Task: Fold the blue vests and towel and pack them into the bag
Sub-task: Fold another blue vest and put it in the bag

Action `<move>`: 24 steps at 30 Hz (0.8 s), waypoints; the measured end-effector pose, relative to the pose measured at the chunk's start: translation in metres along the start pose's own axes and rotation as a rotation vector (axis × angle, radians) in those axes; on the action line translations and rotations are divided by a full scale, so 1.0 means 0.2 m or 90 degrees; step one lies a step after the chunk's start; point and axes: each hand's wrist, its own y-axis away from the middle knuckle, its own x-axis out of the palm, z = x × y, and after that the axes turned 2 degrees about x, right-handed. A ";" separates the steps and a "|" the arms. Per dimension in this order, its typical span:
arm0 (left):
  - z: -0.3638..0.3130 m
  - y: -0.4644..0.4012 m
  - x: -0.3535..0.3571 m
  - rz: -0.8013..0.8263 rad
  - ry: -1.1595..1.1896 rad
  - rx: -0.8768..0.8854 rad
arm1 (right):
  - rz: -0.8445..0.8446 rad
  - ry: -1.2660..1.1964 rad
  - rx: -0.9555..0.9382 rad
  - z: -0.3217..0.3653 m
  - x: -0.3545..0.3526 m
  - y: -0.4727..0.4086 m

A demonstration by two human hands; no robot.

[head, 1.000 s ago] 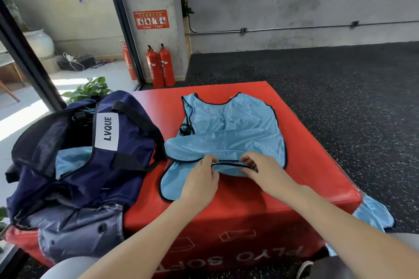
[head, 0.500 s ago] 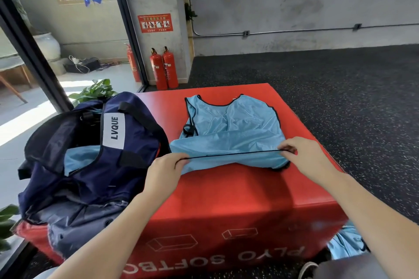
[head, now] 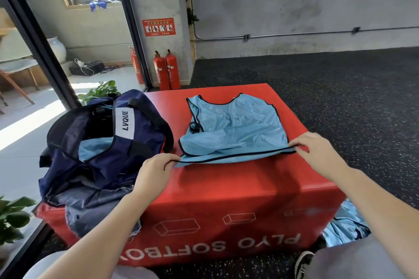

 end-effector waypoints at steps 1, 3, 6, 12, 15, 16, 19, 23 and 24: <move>0.01 0.02 -0.01 0.014 -0.008 0.005 | 0.040 0.021 -0.017 -0.01 0.00 0.03; 0.04 0.08 -0.02 0.088 -0.020 0.000 | 0.151 0.077 -0.038 -0.01 0.00 0.08; 0.06 0.17 -0.04 0.252 -0.080 0.023 | 0.336 0.201 -0.054 0.01 0.01 0.16; 0.02 0.21 -0.06 0.180 -0.086 0.041 | 0.292 0.159 0.007 0.09 0.01 0.18; -0.03 0.19 0.01 0.153 -0.031 0.012 | 0.233 0.058 0.023 0.14 0.07 0.13; -0.05 0.17 0.04 0.152 -0.014 0.000 | 0.222 0.023 0.037 0.17 0.10 0.11; -0.13 0.10 0.15 0.178 0.029 -0.018 | 0.229 -0.056 0.062 0.25 0.21 0.07; -0.17 -0.02 0.34 0.281 0.011 -0.041 | 0.283 -0.034 0.074 0.29 0.40 0.02; -0.15 -0.05 0.38 0.301 -0.030 -0.052 | 0.291 -0.007 0.098 0.29 0.43 0.01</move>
